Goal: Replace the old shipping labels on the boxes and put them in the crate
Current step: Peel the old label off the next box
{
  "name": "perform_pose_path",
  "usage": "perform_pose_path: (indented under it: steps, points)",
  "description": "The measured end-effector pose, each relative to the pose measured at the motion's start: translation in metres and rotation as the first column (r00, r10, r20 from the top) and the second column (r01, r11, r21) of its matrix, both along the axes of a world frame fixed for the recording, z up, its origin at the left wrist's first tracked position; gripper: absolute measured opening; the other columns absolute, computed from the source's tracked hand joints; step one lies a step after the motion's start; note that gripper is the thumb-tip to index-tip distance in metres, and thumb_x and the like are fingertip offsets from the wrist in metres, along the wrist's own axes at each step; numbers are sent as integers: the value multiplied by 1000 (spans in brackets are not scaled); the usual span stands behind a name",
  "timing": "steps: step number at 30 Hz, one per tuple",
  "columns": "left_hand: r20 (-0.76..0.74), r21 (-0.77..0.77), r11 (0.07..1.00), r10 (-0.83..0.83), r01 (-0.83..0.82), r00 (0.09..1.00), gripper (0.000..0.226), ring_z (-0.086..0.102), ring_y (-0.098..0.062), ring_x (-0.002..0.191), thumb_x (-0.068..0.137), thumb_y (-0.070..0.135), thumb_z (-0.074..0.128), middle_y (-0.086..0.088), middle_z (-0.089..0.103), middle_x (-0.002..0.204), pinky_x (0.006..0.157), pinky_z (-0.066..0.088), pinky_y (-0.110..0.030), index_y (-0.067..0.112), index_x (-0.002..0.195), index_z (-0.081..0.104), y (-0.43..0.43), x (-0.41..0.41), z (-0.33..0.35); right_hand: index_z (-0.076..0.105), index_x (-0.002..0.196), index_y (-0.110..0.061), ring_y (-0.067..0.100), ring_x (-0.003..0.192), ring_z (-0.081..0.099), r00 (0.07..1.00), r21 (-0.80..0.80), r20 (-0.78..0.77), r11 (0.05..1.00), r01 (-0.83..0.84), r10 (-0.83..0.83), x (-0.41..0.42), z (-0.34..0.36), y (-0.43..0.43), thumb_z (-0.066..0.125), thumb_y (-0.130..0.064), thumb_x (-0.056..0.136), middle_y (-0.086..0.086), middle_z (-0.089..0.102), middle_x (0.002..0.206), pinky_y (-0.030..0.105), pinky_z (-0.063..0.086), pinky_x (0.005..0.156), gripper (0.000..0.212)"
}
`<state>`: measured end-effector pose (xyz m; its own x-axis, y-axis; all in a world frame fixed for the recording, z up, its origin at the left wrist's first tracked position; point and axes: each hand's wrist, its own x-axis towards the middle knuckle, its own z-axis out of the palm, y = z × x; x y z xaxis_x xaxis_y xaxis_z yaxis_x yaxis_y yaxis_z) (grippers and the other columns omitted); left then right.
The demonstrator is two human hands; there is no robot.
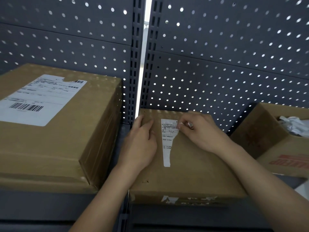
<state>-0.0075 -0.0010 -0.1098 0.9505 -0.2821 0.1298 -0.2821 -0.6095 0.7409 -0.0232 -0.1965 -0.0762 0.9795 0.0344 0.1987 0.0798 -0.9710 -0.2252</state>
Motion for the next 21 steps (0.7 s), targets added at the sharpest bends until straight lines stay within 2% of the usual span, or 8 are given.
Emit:
perform_pose_path:
  steps: [4, 6, 7, 11, 17, 21]
  points:
    - [12, 28, 1000, -6, 6, 1000, 47, 27, -15, 141, 103, 26, 35, 12, 11, 160, 108, 26, -26, 23, 149, 35, -1, 0, 0, 65, 83, -24, 7, 71, 52, 998, 71, -32, 996, 49, -46, -1, 2, 8, 53, -38, 96, -10, 58, 73, 33, 46, 75, 23]
    - [12, 35, 999, -9, 8, 1000, 47, 28, -16, 141, 103, 25, 35, 11, 11, 160, 108, 27, -27, 23, 149, 35, -1, 1, -1, 67, 82, -18, 5, 58, 47, 994, 205, -84, 976, 81, -65, -4, 8, 15, 55, -35, 96, -7, 56, 66, 19, 37, 58, 25]
    - [11, 34, 999, -8, 8, 1000, 47, 28, -16, 140, 102, 24, 35, 10, 11, 160, 108, 27, -27, 23, 149, 35, 0, 1, -2, 68, 82, -14, 3, 55, 47, 993, 270, -100, 959, 90, -64, -5, 11, 18, 56, -31, 96, -7, 55, 62, 18, 35, 54, 25]
    - [12, 34, 999, -12, 12, 1000, 47, 28, -17, 140, 102, 24, 35, 10, 11, 160, 107, 28, -28, 23, 149, 35, -1, 3, -3, 68, 82, -5, -11, 51, 49, 995, 414, -101, 908, 64, -24, -12, 20, 32, 57, -22, 98, -27, 51, 45, 6, 34, 54, 26]
    - [-2, -7, 1000, -15, 15, 1000, 47, 23, -13, 143, 102, 20, 37, 12, 11, 160, 101, 18, -17, 23, 149, 35, 0, 4, -5, 63, 81, -7, -6, 50, 50, 996, 496, -79, 866, 65, -29, -11, 22, 40, 55, -23, 98, -22, 53, 48, 7, 35, 54, 25]
    - [-14, -30, 999, -19, 19, 1000, 48, 21, -11, 143, 102, 19, 37, 13, 10, 160, 100, 15, -16, 22, 149, 35, 1, 4, -6, 58, 78, -8, 1, 50, 46, 997, 497, -57, 865, 75, -53, -10, 19, 34, 63, -32, 93, -8, 54, 55, 12, 34, 50, 29]
